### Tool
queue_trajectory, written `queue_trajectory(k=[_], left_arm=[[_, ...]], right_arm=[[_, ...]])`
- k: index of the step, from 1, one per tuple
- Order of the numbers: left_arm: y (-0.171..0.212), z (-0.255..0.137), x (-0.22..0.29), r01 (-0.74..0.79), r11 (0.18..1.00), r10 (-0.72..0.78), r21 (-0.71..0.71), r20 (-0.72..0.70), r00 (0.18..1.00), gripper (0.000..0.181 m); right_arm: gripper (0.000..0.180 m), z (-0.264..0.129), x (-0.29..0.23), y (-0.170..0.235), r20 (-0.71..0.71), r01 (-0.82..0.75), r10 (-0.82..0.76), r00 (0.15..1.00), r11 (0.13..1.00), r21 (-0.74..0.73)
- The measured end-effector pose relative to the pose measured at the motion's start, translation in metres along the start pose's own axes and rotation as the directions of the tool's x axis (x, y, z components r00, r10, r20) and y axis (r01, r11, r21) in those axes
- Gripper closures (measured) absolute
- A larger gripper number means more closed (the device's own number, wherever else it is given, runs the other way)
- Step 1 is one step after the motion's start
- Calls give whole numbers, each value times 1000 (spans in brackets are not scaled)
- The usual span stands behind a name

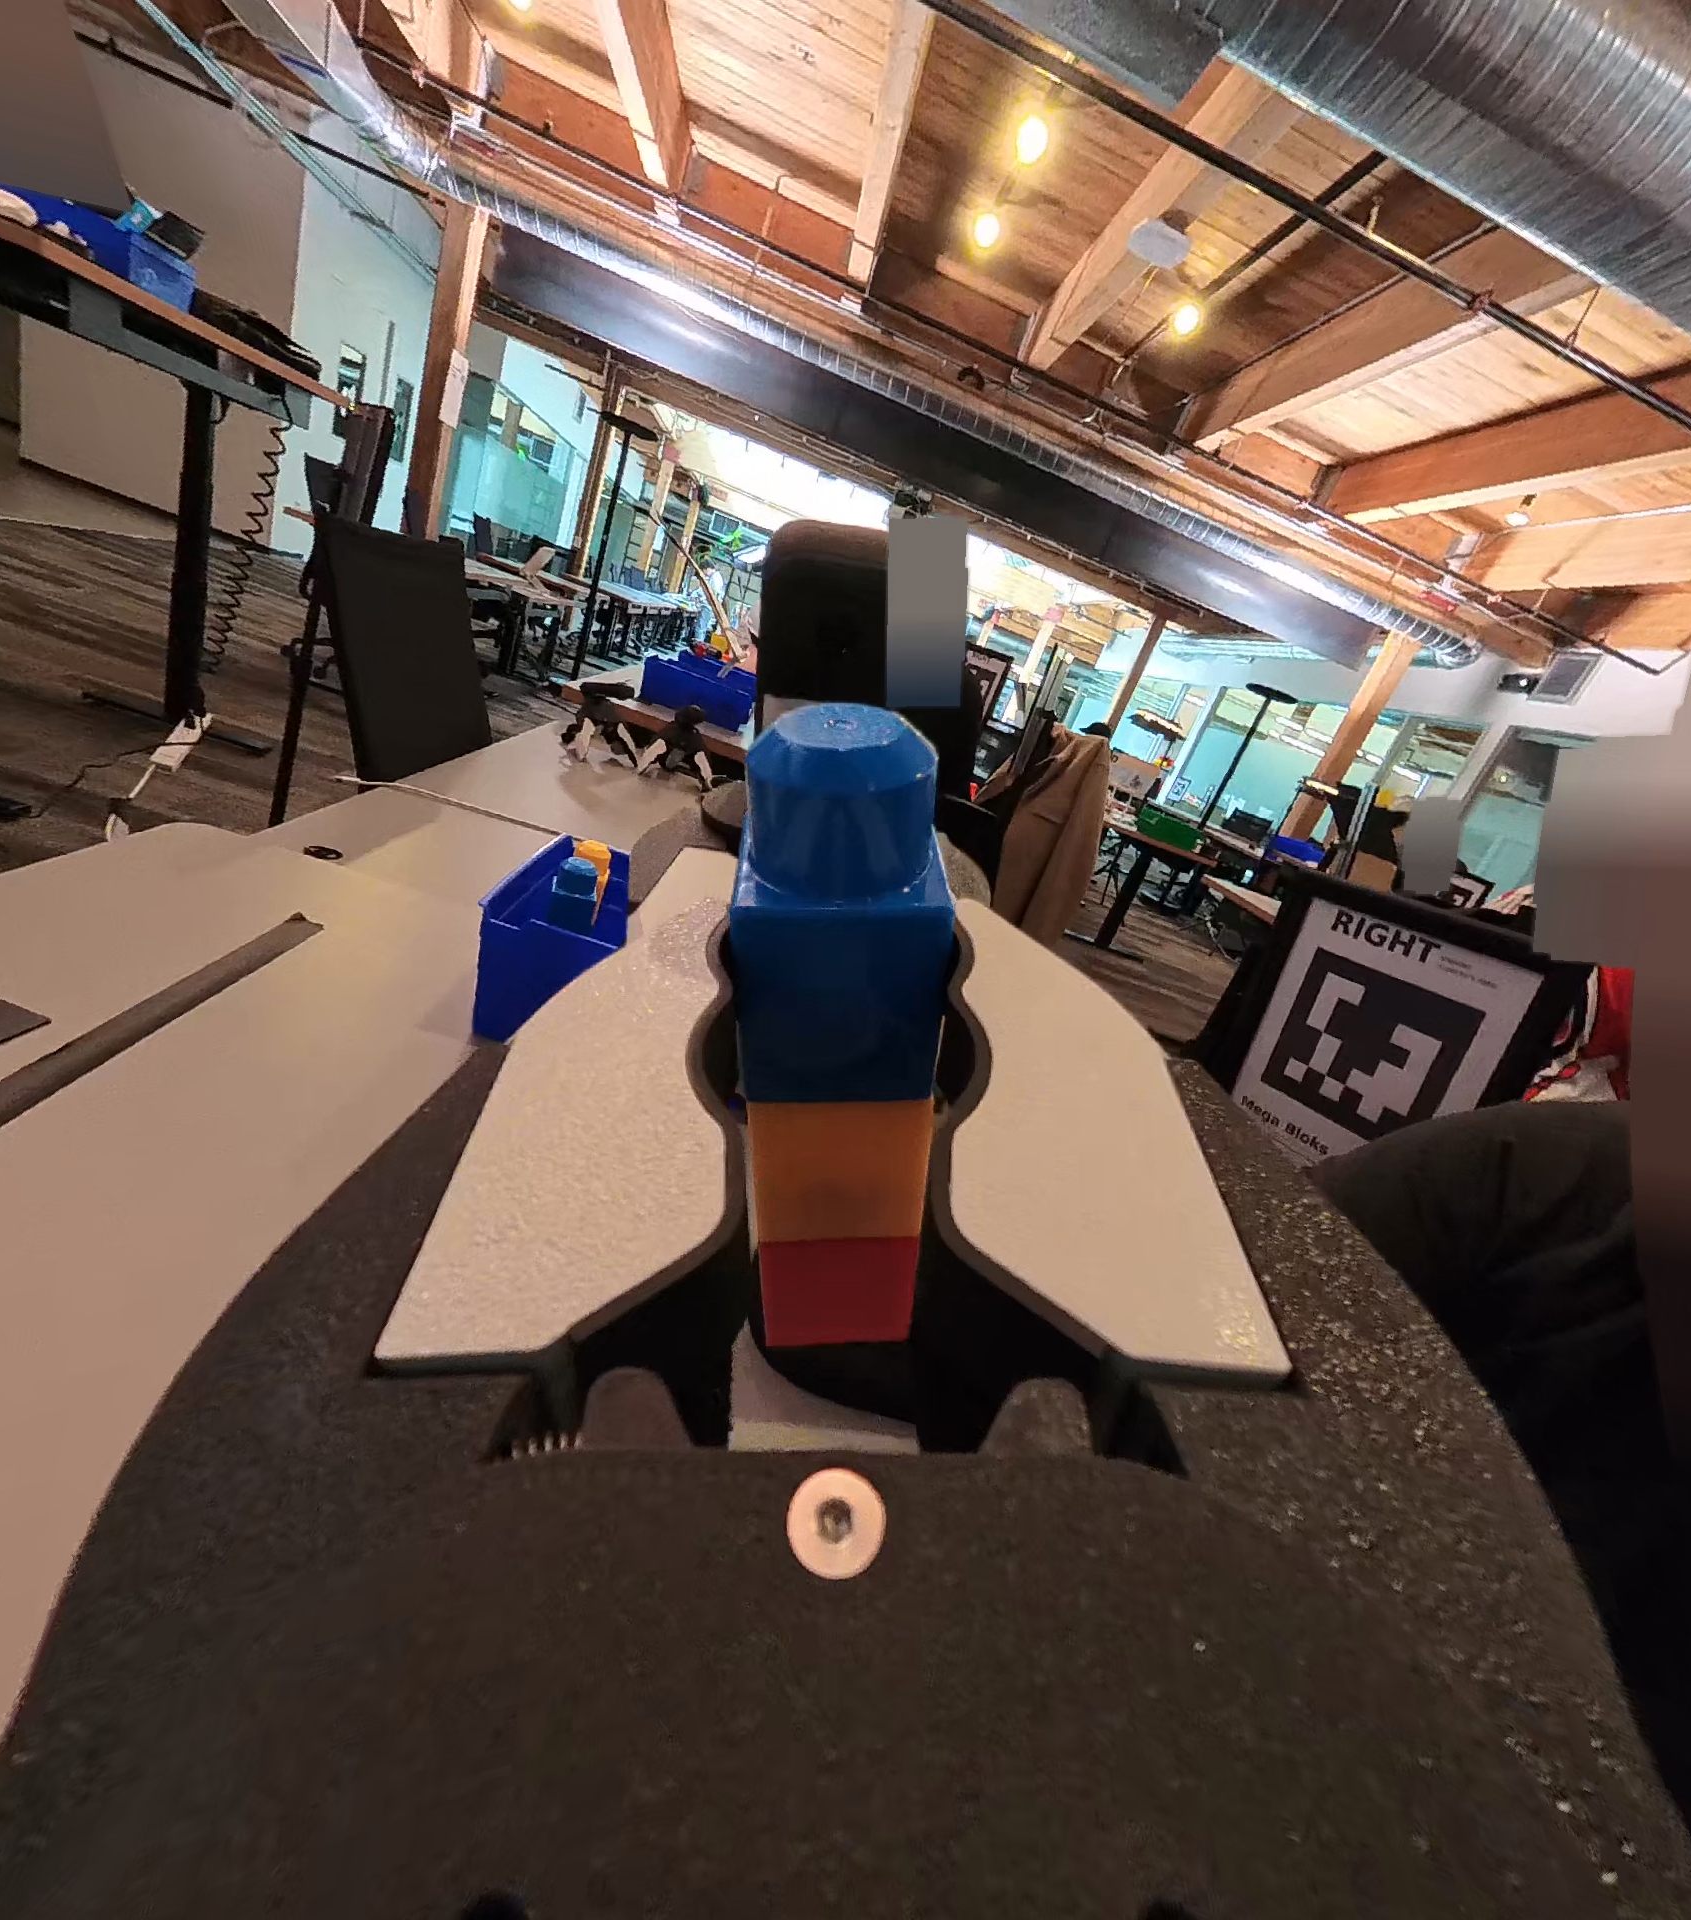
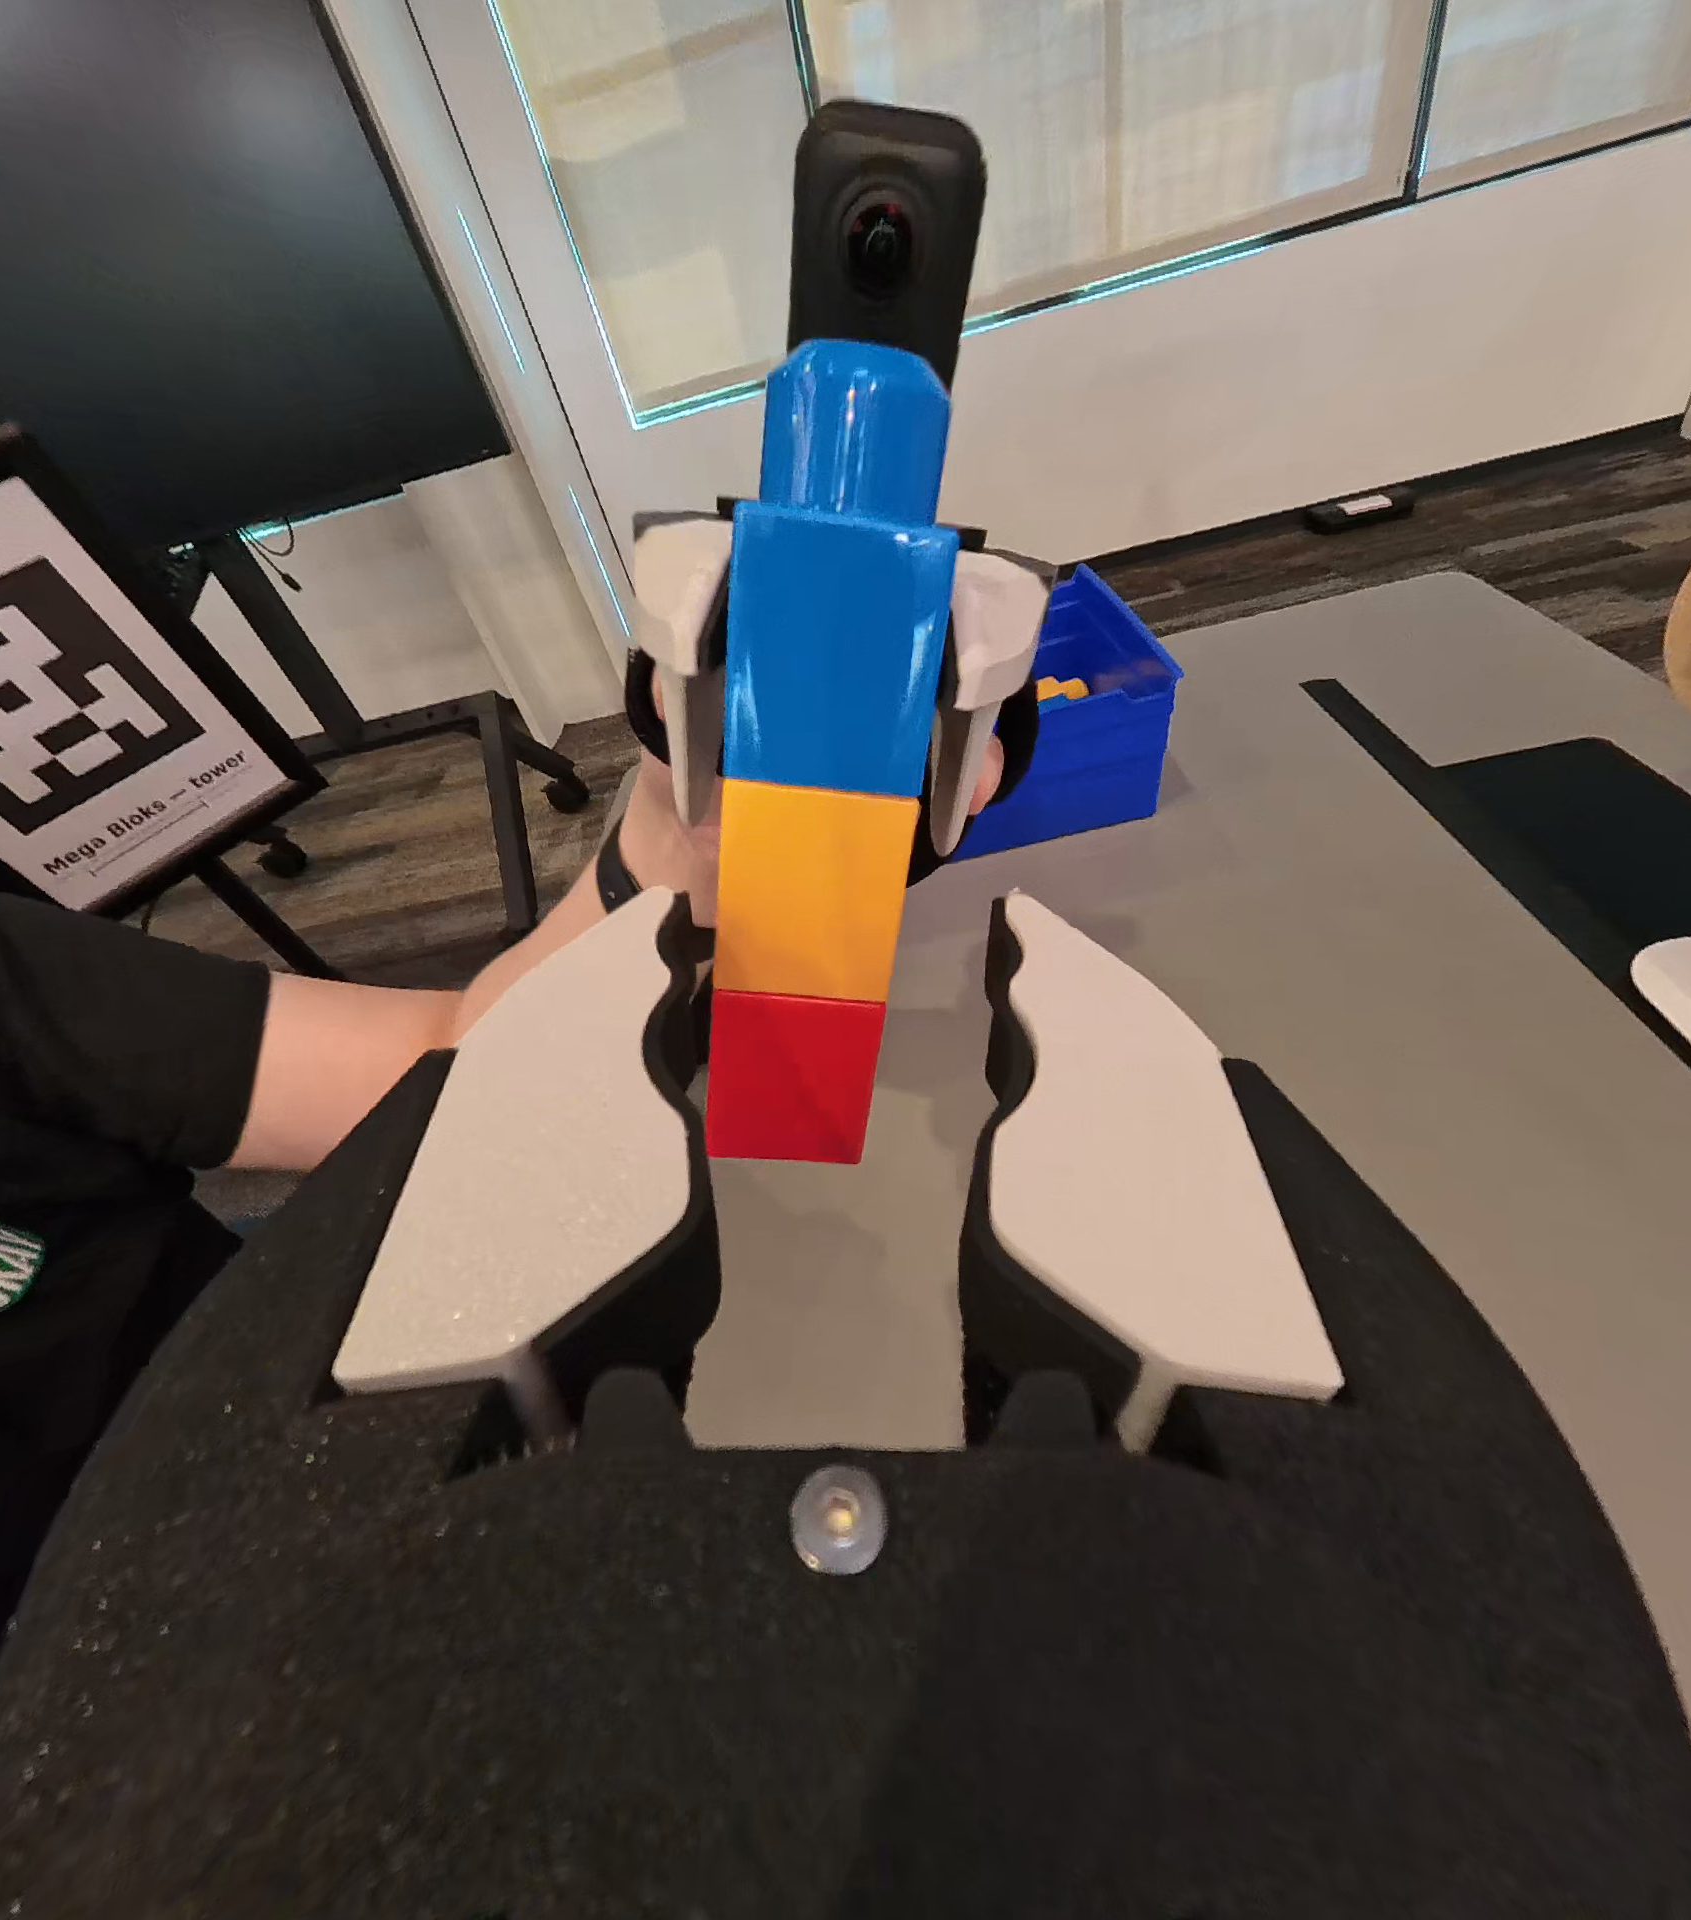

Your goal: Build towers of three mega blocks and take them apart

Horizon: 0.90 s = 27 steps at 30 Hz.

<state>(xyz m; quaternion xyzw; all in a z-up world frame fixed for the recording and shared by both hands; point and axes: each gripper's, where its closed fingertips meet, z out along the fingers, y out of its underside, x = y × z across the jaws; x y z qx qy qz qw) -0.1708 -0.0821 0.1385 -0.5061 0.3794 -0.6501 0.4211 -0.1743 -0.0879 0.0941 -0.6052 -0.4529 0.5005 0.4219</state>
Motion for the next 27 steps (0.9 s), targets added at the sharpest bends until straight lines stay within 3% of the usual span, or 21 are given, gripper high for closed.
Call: queue_trajectory(k=[9, 13, 22, 27], left_arm=[[2, 1, 7, -46, 999, 45, -27, -13, 999, 146], [3, 1, 7, -56, 998, 55, -30, -16, 998, 146], [7, 4, 12, -96, 994, 94, -53, -27, 995, 146], [1, -5, 5, -107, 993, 110, -50, 46, 993, 113]], right_arm=[[127, 5, -2, -1, -72, 12, -15, 997, 999, -37], [145, 7, -9, -2, -60, 45, -48, 997, 997, -57], [144, 10, -11, 3, -125, 84, -100, 987, 988, -127], [144, 9, -2, 0, -224, 163, -196, 955, 974, -155]])
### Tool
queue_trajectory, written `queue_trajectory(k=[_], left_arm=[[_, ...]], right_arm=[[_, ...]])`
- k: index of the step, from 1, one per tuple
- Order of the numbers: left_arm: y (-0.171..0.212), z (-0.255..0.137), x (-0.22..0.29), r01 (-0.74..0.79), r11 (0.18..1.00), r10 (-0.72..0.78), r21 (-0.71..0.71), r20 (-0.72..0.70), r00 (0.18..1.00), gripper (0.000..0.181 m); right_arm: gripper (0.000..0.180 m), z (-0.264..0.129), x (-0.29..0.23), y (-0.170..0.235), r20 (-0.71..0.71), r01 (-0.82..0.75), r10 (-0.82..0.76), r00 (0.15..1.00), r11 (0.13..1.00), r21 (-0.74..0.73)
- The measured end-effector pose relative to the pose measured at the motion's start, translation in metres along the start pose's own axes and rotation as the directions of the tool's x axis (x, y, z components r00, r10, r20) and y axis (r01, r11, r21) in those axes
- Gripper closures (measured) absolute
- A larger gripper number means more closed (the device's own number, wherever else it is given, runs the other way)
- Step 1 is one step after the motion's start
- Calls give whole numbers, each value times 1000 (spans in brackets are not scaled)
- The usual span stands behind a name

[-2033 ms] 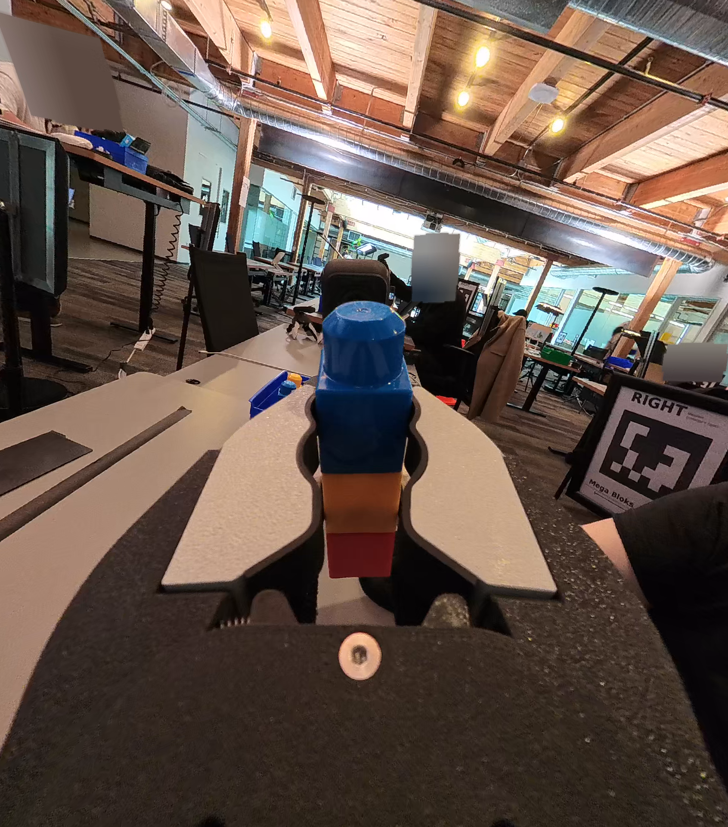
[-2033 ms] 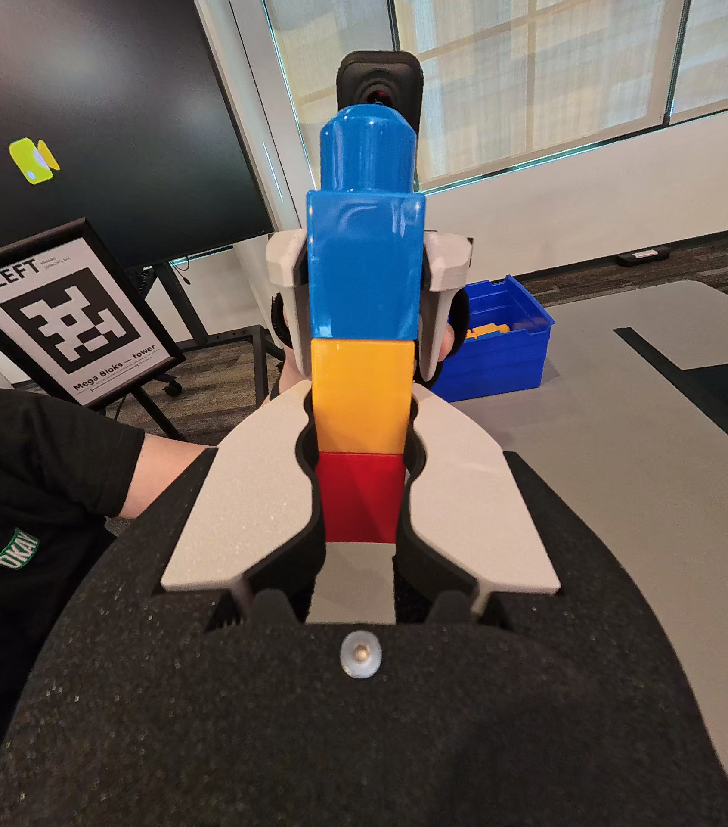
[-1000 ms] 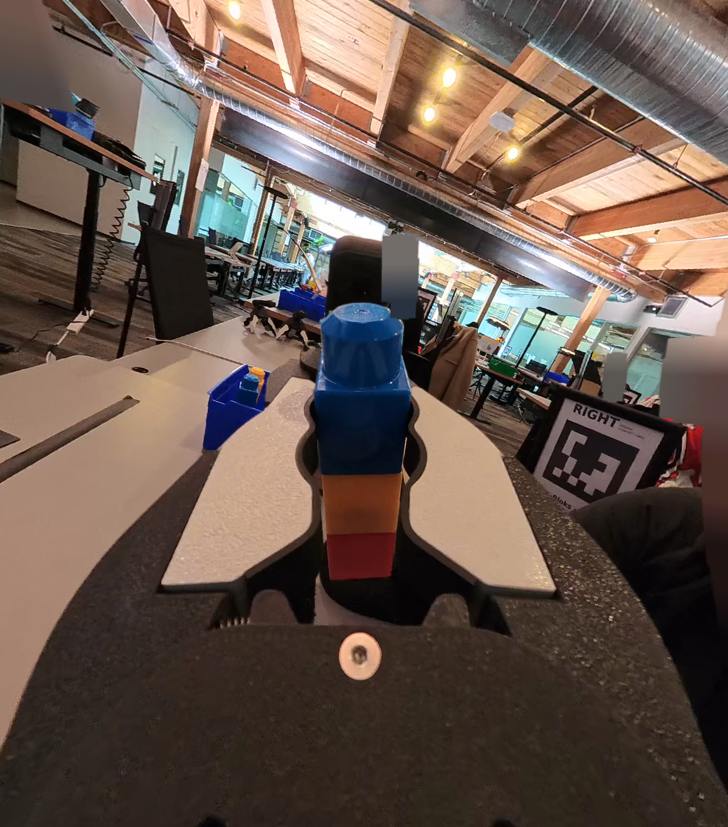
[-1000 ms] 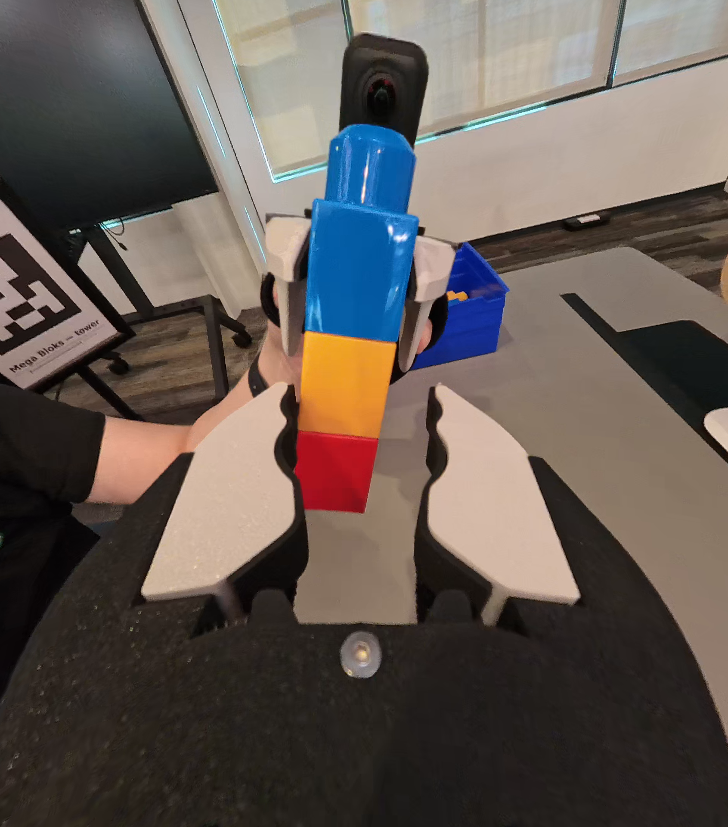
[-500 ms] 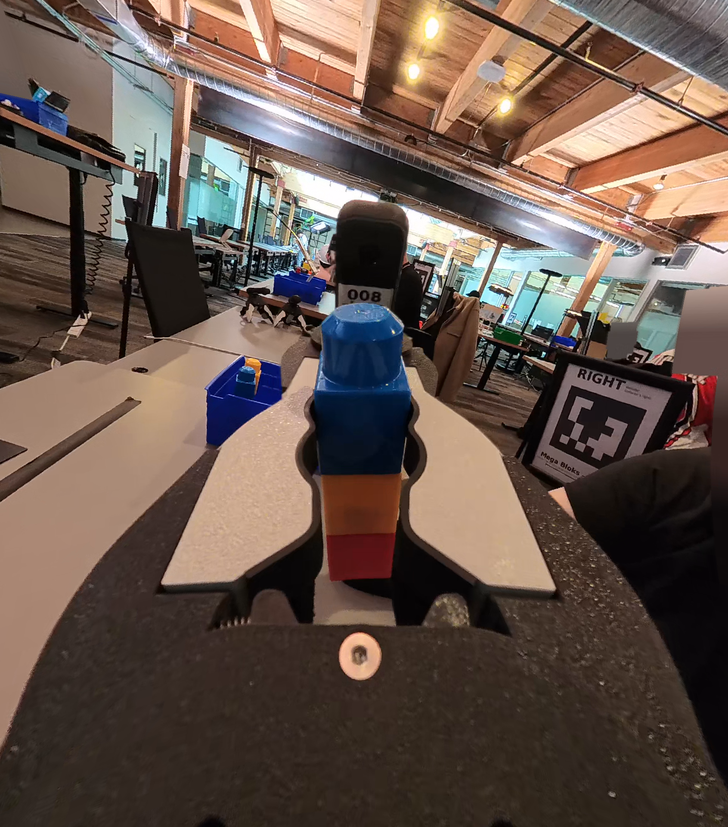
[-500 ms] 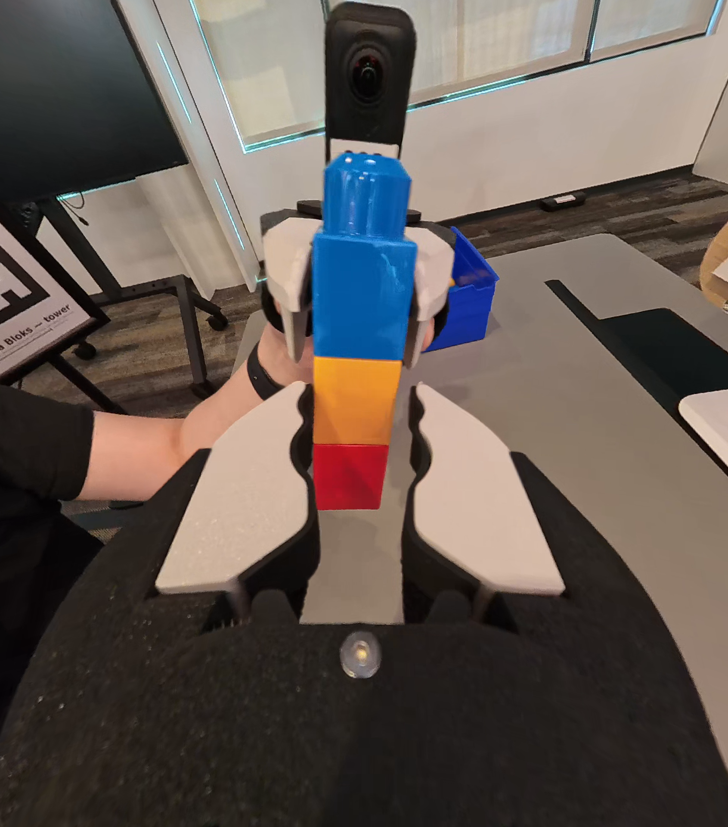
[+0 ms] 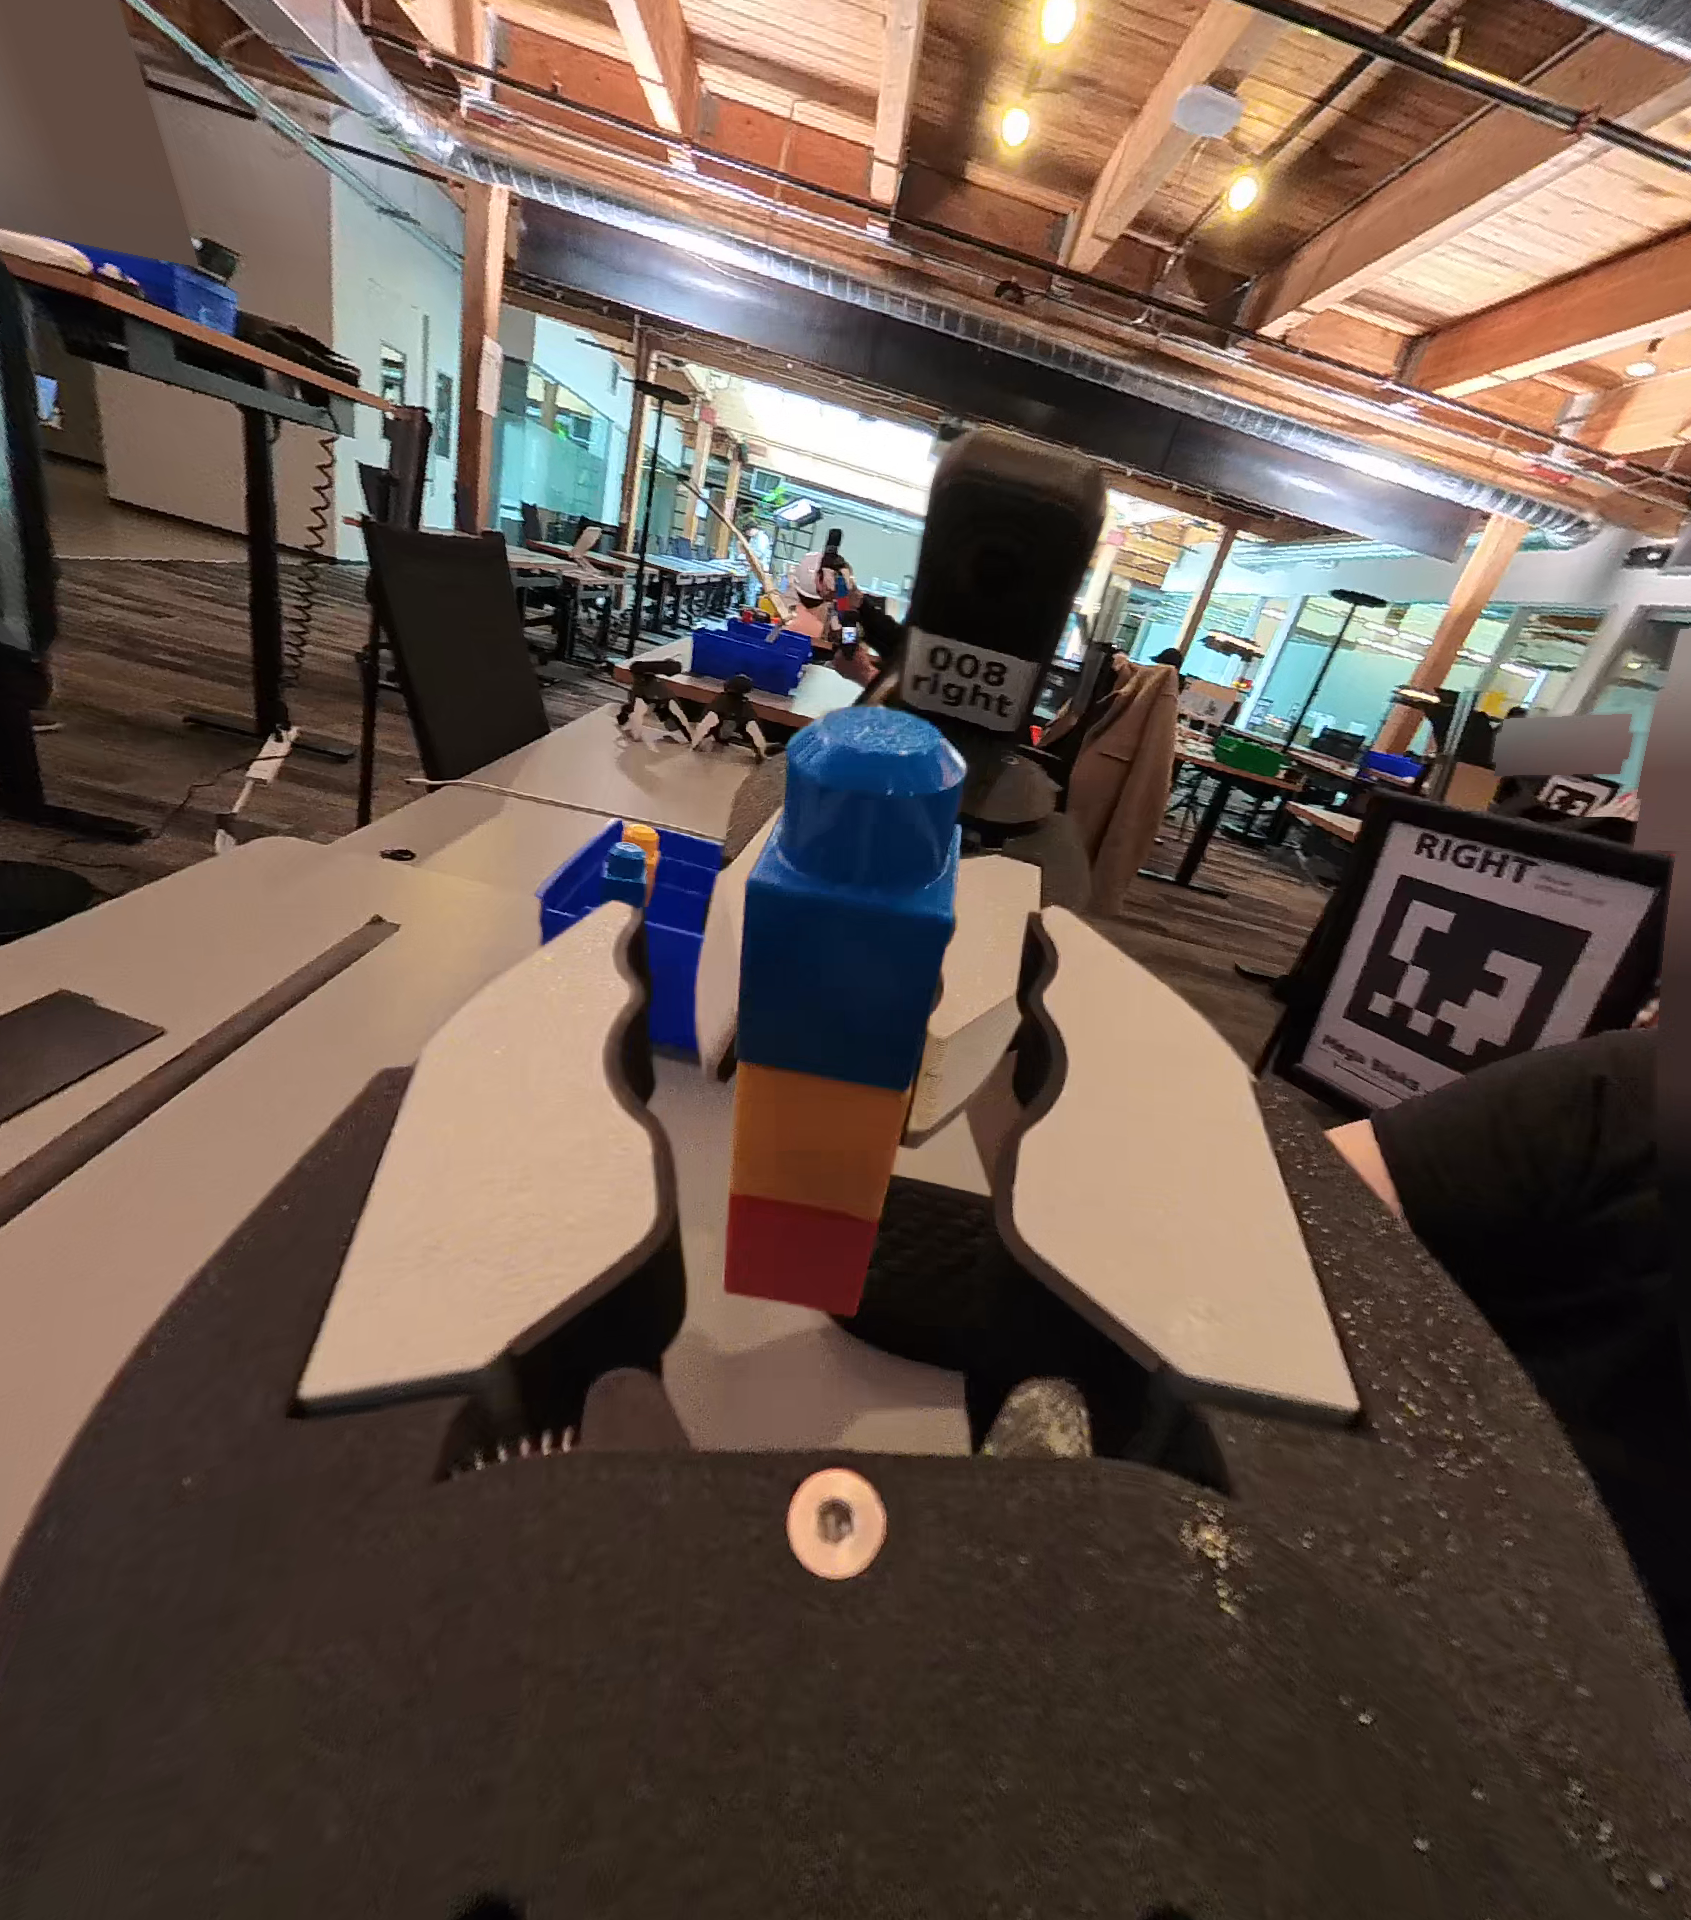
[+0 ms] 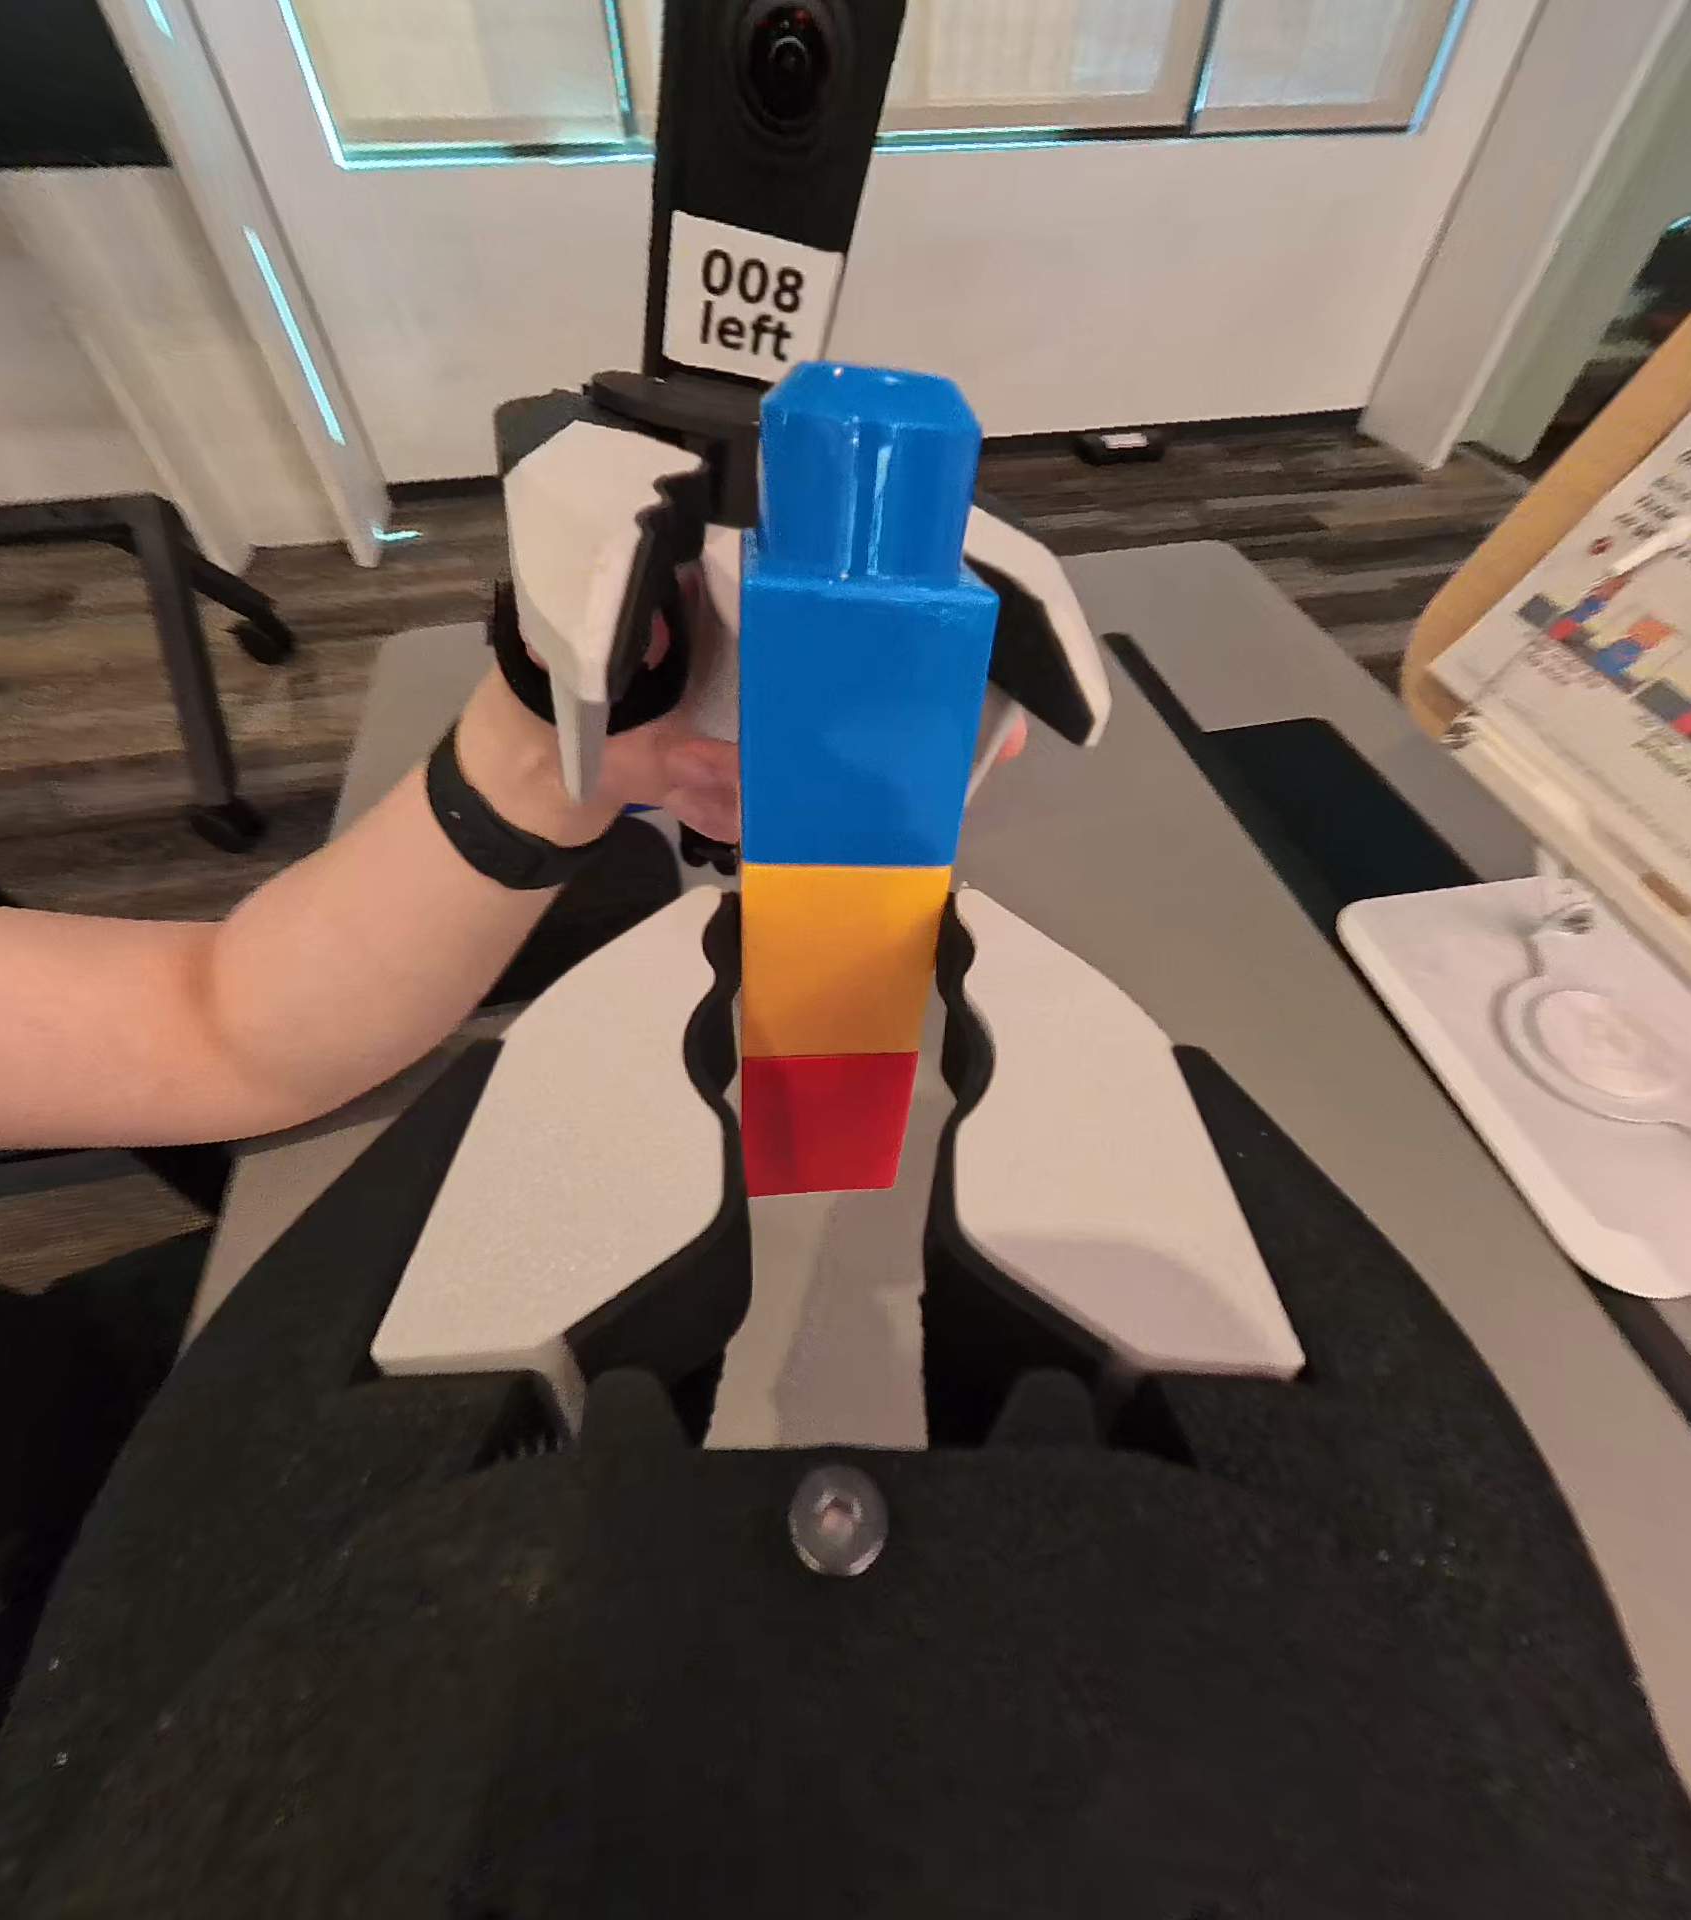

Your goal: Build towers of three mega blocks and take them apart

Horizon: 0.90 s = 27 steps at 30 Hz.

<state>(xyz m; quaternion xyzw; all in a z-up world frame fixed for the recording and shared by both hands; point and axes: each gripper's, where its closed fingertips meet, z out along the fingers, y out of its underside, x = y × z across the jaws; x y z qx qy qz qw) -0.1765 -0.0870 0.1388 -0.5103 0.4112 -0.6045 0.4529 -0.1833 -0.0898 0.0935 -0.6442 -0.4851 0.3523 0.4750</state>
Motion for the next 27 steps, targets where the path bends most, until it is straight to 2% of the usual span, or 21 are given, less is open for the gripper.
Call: queue_trajectory(k=[6, 8, 11, 14, 18, 20, 23, 25, 27], left_arm=[[-13, -35, -19, -45, 998, 39, 38, 148, 988, 113], [-16, -44, -25, -53, 998, 44, 43, 197, 979, 114], [-20, -49, -22, -53, 997, 41, 60, 195, 980, 116], [-24, -51, -17, -59, 996, 46, 72, 176, 983, 118], [-28, -51, -13, -63, 994, 48, 89, 153, 987, 119], [-30, -49, -11, -56, 993, 43, 100, 133, 990, 120], [-33, -45, -5, -49, 991, 37, 122, 99, 994, 120], [-35, -41, -1, -51, 990, 41, 132, 80, 996, 121], [-33, -36, 0, -48, 991, 38, 126, 79, 996, 122]], right_arm=[[144, -12, 25, -11, -280, 162, -160, 947, 987, -16], [144, -19, 33, -13, -328, 173, -163, 931, 985, 0], [144, -45, 42, -23, -372, 158, -117, 921, 984, 81], [144, -111, 49, -43, -498, 202, -83, 863, 961, 190], [144, -236, 74, -46, -669, 231, 46, 742, 919, 318], [144, -306, 106, -20, -786, 218, 123, 605, 925, 313], [144, -399, 152, 57, -896, 139, 255, 364, 936, 323], [144, -431, 174, 123, -899, 38, 350, 262, 927, 372], [144, -445, 187, 181, -878, -52, 434, 200, 900, 433]])
